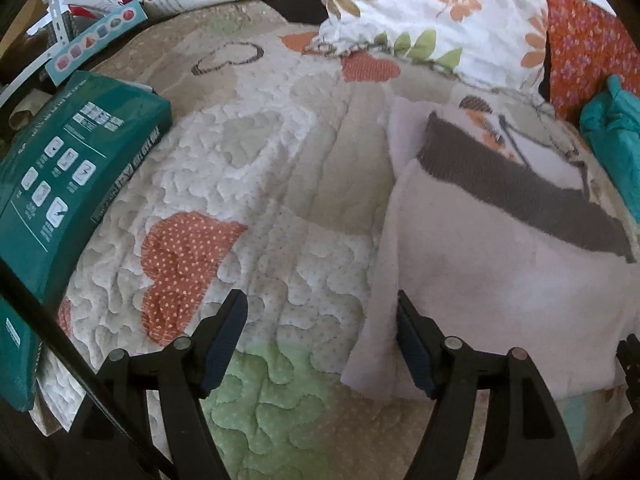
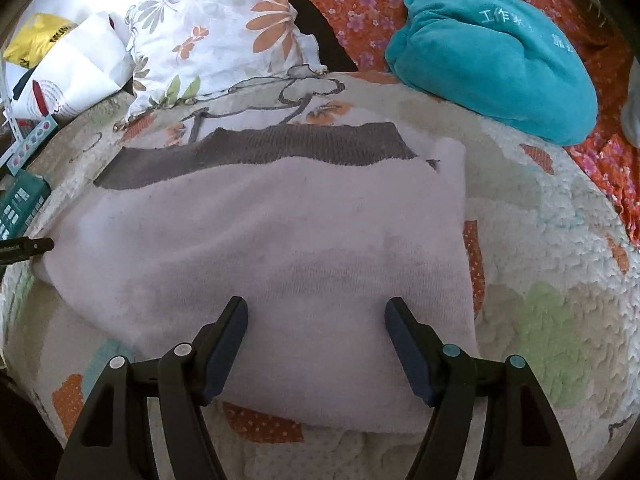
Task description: Fold small clothes
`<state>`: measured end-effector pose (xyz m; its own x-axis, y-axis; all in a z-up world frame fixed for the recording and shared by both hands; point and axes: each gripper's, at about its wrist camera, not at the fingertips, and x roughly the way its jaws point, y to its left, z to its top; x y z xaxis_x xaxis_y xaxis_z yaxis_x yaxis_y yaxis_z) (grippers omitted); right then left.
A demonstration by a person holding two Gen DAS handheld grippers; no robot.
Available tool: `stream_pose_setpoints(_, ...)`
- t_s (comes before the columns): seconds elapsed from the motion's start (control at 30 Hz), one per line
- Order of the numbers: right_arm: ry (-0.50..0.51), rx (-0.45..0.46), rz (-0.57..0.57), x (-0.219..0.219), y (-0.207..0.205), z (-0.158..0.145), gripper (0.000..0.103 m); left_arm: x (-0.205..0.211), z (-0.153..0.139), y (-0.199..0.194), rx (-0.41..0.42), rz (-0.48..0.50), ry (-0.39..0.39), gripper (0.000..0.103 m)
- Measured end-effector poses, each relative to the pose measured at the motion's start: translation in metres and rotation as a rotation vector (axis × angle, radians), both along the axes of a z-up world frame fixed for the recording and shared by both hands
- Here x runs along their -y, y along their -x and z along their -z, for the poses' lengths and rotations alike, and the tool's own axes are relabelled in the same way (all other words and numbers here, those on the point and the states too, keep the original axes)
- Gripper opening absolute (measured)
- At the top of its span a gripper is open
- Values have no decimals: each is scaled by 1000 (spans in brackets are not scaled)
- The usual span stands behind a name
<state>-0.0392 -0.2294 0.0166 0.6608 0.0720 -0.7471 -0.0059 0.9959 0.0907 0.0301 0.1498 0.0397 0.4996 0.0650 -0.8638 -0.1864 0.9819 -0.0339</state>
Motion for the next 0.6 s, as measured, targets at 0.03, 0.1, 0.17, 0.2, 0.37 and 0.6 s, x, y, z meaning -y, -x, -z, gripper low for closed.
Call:
stream_pose_setpoints(0.03, -10, 11, 14, 4, 1, -3, 76, 1, -4, 2, 17, 3, -4, 72)
stream_pose_setpoints(0.1, -32, 37, 50, 13, 2, -12, 76, 7, -15, 8, 57, 14, -21, 72)
stream_pose_setpoints(0.17, -66, 60, 100, 29, 4, -22, 76, 13, -24, 12, 91, 29, -33, 72)
stream_pose_setpoints(0.2, -84, 66, 123, 37, 4, -25, 76, 16, -27, 15, 101, 35, -34, 72)
stream_pose_setpoints(0.37, -155, 55, 210, 69, 5, -26, 76, 34, -36, 19, 130, 74, -31, 72)
stream_pose_setpoints(0.6, -218, 17, 231, 86, 4, -12, 76, 57, -37, 18, 128, 121, -37, 72)
